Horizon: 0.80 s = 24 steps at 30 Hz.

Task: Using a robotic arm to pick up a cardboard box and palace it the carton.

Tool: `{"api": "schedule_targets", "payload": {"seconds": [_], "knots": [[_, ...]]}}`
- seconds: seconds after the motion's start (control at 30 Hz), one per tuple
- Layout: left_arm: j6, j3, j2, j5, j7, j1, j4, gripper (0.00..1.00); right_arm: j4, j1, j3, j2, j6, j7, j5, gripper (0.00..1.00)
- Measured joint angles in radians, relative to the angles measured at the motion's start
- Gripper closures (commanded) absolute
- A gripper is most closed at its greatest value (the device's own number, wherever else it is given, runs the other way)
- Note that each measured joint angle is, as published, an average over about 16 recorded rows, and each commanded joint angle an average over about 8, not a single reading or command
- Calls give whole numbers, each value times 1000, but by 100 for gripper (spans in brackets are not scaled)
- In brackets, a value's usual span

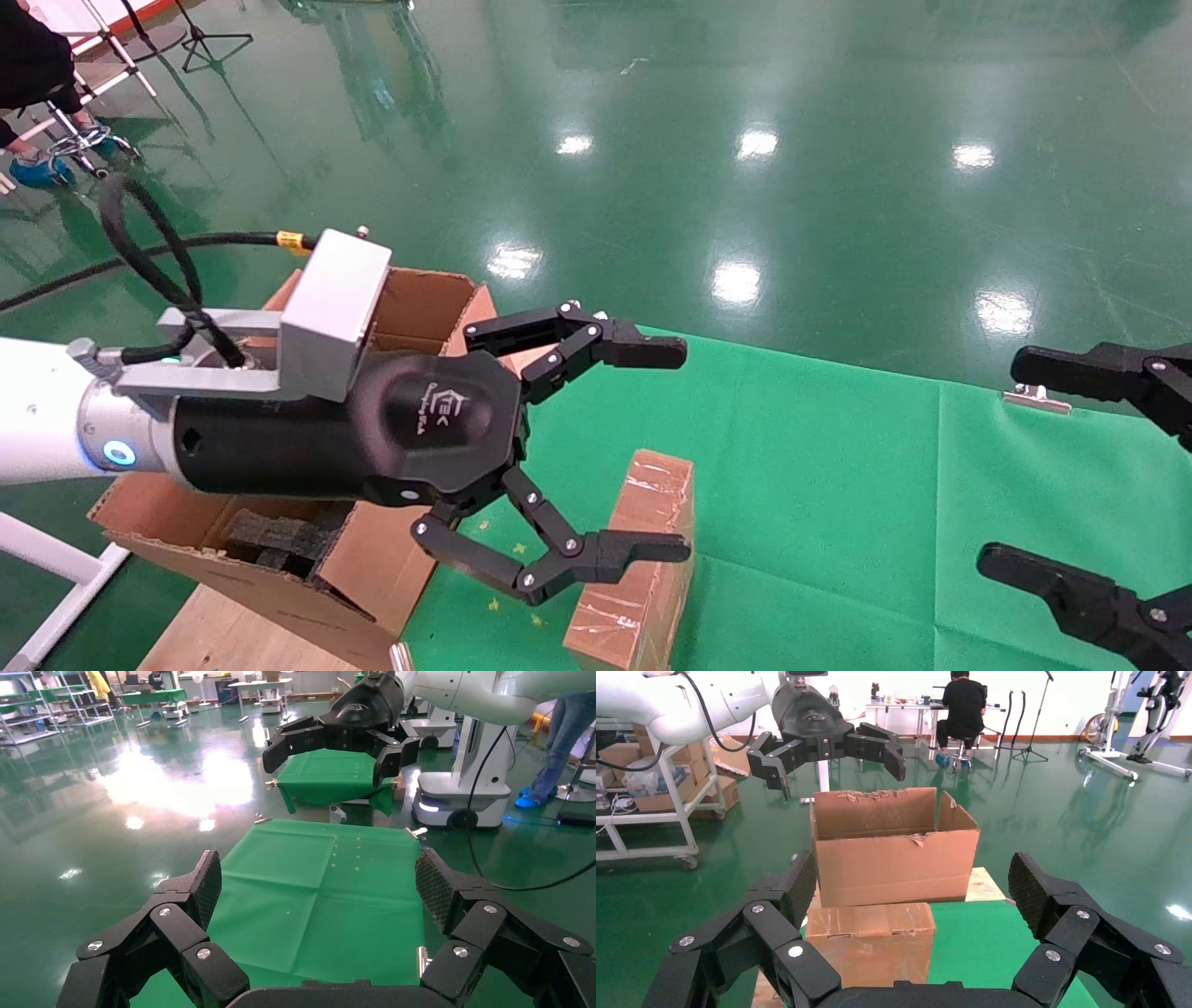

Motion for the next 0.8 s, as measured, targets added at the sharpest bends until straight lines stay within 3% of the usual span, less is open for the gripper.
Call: {"api": "schedule_targets", "payload": {"seconds": [0.37,0.63,0.8], "knots": [[0,0,0,0,0,0,0,0,0,0,0,0,0,0,0,2],[0,0,0,0,-1,0,0,0,0,0,0,0,0,0,0,100],[-1,13,-6,20,-29,-13,-2,0,0,0,0,0,0,0,0,100]]}}
